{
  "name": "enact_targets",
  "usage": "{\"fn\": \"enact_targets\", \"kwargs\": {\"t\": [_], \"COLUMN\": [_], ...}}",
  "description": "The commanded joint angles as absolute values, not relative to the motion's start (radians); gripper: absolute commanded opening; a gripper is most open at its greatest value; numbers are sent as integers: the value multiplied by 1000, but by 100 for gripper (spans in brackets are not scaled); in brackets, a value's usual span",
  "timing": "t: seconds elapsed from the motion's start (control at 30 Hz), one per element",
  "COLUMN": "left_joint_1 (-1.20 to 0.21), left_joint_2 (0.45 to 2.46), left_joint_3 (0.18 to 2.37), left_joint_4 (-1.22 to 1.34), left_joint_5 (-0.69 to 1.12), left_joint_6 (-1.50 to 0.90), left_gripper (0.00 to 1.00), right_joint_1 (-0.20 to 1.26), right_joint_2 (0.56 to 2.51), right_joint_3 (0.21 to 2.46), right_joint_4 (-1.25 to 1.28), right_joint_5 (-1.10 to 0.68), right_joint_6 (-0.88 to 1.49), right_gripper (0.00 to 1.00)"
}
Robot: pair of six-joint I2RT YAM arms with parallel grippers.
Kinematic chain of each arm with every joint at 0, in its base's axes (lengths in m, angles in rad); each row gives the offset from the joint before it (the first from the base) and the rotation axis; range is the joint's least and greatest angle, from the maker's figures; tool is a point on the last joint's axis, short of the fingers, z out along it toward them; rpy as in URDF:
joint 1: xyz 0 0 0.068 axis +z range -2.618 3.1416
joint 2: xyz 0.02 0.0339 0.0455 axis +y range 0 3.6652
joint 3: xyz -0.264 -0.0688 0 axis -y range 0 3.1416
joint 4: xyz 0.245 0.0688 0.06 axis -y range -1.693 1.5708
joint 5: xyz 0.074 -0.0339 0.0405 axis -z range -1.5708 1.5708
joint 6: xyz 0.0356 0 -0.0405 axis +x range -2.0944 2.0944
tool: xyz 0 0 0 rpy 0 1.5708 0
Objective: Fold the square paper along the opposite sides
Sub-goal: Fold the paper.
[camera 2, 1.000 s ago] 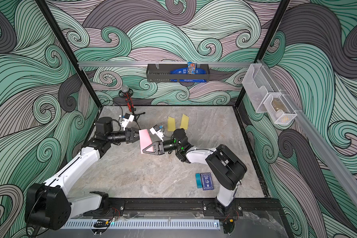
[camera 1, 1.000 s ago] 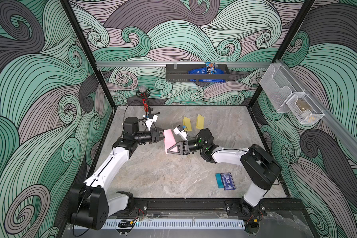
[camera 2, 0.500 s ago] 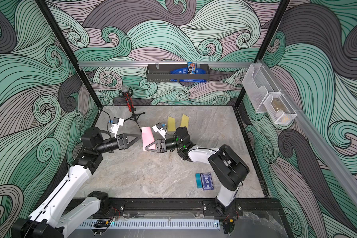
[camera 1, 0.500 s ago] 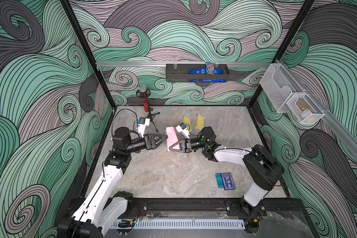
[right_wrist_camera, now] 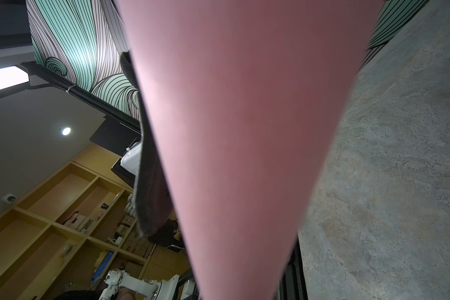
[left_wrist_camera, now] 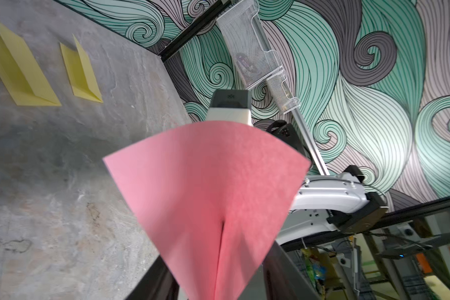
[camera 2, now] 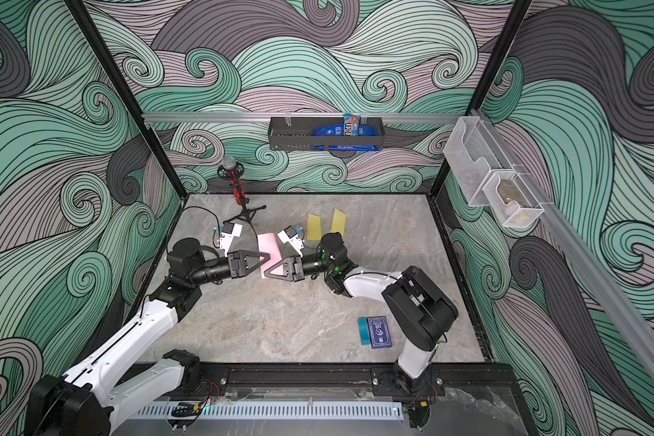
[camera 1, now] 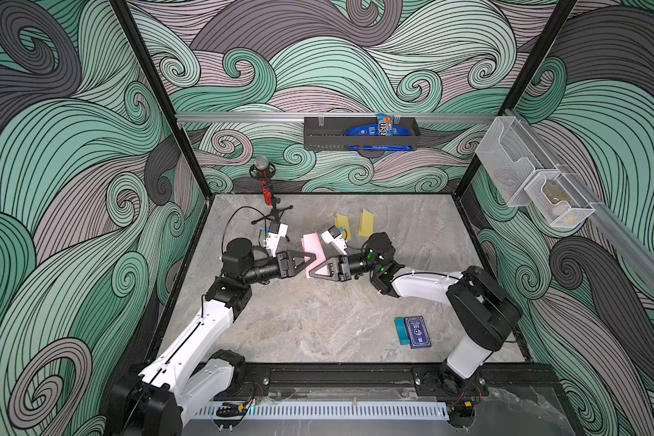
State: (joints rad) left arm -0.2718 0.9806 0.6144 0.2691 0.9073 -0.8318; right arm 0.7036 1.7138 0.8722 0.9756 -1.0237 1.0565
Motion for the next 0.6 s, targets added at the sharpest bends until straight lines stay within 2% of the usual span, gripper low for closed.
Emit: {"fn": "enact_targets", "kwargs": {"t": [0.0,0.27,0.37,0.4,0.57], "left_joint_1": [-277,-276,-275,-274,-260], "left_joint_2": [992,1002,1007,1009,1036], "left_joint_3": [661,696,710,716,756], "left_joint_4": [285,260,222,208,53], "left_joint_5": [888,877,869,867,850], "left_joint_6": [-813,-796,-769,-757,-640], "left_gripper": [33,2,0,0,0], "right_joint_1": [713,721,721,720,671], "right_joint_2": [1680,1674,1669,1665,1540], "right_joint_3": [882,879,879,877,831], "right_joint_4": [948,904,904,903,761], "right_joint_5": [-1025,-1016,-1017,-1016,-933], "right_joint_6": [1020,989,986,982,800], "right_gripper": [4,5,9,12,43]}}
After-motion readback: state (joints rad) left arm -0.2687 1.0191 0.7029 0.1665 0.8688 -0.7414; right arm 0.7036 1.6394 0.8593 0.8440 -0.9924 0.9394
